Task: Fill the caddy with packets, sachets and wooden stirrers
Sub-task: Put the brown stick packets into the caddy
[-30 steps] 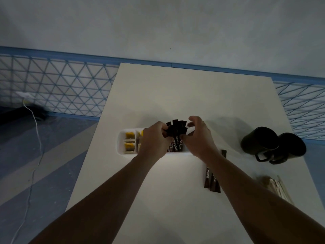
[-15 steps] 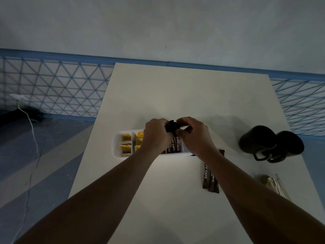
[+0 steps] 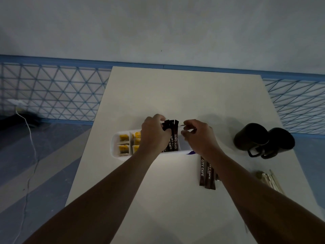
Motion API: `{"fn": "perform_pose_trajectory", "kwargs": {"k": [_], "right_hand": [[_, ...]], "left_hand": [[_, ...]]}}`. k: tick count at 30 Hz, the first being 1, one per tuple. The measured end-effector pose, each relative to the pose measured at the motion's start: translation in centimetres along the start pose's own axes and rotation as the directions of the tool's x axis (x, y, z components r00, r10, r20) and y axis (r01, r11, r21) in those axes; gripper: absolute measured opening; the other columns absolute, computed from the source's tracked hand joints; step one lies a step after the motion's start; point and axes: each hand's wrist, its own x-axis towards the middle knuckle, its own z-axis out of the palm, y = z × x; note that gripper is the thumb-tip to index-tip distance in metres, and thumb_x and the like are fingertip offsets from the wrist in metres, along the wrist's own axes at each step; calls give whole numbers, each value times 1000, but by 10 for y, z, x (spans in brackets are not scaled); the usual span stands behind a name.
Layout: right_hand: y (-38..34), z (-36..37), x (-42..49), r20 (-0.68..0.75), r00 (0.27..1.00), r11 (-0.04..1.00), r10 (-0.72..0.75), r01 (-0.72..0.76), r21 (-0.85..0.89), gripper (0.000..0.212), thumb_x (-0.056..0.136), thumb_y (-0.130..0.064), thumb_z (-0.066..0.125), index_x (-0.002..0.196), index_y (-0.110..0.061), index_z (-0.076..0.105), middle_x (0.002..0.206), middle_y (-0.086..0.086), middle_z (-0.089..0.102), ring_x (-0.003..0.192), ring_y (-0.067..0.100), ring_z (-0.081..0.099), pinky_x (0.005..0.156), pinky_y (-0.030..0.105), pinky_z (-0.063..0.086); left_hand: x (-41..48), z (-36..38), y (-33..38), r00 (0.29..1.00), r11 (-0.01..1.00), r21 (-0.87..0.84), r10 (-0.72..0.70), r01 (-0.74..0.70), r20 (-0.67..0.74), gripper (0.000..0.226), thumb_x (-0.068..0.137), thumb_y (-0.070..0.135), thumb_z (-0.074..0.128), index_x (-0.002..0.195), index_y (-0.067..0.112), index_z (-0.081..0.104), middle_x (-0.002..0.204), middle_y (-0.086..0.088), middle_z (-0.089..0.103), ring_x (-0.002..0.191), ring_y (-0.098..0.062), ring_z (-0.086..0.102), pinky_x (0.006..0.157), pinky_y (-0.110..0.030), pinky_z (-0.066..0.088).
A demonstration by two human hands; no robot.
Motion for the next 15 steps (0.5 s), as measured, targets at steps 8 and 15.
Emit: {"fn": "perform_pose_trajectory", "kwargs": {"k": [8, 15], "right_hand": [[21, -34, -19, -93, 996, 998, 18, -23, -57, 19, 94, -16, 63, 112, -17, 70, 94, -9, 68, 85, 10, 66, 77, 30, 59], [65, -56, -41, -215, 971, 986, 100, -125, -109, 13, 90, -11, 67, 102, -12, 73, 90, -2, 71, 79, 10, 63, 65, 17, 47]], "left_hand": [[-27, 13, 21, 981, 988, -83, 143, -133, 134, 11, 87, 19, 68, 97, 15, 70, 87, 2, 71, 75, -10, 66, 64, -13, 49], [-64, 48, 33, 855, 990, -21, 132, -141, 502, 15, 92, 21, 65, 90, 7, 70, 78, -7, 72, 69, -16, 71, 66, -29, 59]]}}
